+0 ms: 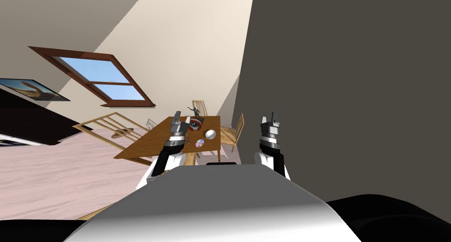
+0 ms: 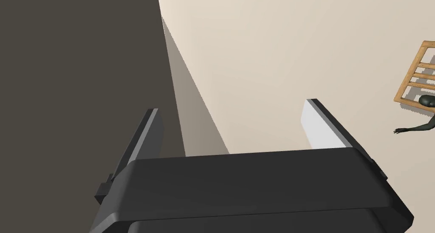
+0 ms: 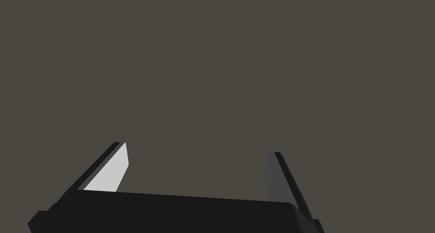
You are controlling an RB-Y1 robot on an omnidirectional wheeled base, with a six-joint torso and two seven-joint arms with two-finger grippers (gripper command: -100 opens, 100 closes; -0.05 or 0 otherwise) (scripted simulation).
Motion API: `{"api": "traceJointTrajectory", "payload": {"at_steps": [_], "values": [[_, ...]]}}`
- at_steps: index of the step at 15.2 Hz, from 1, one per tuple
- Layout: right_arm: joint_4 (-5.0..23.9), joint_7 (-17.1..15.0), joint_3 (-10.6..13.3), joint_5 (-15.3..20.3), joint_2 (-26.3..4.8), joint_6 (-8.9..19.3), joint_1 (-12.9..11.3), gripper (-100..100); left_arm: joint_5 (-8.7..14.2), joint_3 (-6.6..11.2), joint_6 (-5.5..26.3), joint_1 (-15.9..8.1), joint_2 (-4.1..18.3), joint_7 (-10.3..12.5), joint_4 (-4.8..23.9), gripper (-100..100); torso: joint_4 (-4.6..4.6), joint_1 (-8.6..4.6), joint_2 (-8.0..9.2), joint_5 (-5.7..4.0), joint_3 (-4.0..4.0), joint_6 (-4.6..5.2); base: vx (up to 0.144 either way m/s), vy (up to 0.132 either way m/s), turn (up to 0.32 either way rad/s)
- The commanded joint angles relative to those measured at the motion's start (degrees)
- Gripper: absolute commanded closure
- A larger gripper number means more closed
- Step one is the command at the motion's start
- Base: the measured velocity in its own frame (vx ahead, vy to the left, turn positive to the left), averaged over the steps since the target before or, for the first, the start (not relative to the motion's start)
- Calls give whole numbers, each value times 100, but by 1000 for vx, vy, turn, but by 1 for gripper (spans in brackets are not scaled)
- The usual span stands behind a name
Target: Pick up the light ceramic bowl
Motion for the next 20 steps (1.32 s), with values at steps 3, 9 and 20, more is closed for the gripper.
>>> {"api": "traceJointTrajectory", "payload": {"at_steps": [3, 9, 20], "values": [[0, 0, 0, 0, 0, 0, 0, 0, -51, -26, 293, -191, 85, -56, 377, -100, 0, 0, 0, 0, 0, 0, 6, -16, 4], [0, 0, 0, 0, 0, 0, 0, 0, -113, -24, 872, -543, 194, -133, 988, -100, 0, -2, 0, 0, 0, 0, 5, -19, 6], [0, 0, 0, 0, 0, 0, 0, 0, -257, -16, 2124, -1355, 237, -311, 2335, -100, 0, -4, 1, -1, 0, -1, 6, -21, 8]]}}
